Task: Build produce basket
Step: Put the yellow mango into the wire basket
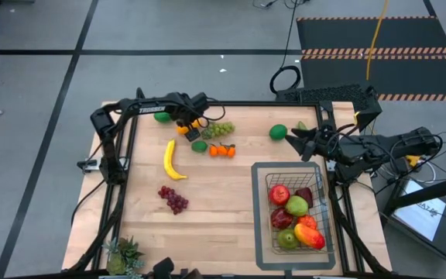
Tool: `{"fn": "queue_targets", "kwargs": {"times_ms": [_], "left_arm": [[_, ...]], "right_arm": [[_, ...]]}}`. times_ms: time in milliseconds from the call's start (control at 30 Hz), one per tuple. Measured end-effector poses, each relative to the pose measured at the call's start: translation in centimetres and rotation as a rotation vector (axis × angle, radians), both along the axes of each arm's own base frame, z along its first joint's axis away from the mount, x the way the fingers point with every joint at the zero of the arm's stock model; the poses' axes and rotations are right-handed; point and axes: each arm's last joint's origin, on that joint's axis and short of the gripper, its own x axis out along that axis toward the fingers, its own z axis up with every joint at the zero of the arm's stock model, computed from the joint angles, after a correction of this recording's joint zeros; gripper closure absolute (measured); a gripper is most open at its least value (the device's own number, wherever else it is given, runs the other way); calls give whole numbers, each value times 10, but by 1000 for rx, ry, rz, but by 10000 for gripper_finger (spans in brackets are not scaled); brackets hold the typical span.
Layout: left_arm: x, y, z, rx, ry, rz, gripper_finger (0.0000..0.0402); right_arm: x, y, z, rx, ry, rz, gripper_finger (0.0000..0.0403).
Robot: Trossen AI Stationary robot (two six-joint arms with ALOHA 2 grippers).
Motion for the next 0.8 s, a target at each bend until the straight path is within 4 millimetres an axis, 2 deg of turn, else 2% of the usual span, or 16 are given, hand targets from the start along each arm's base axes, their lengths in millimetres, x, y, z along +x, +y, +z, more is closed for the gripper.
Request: {"fn": "queue_targets", "kwargs": {"times_ms": [300, 600, 700, 800], "left_arm": [[1, 2, -8, -8, 24, -24, 20], [1, 1, -7, -8, 33, -45, 126], [-1, -2, 1, -24, 15, -37, 154], [-3, -8, 19, -23, -6, -42, 172]], "right_arm": [[5, 1, -2, 15, 2, -4, 87], [4, 1, -3, -14, 25, -4, 87], [4, 1, -4, -18, 40, -5, 87], [4, 1, -4, -15, 40, -6, 87]]}}
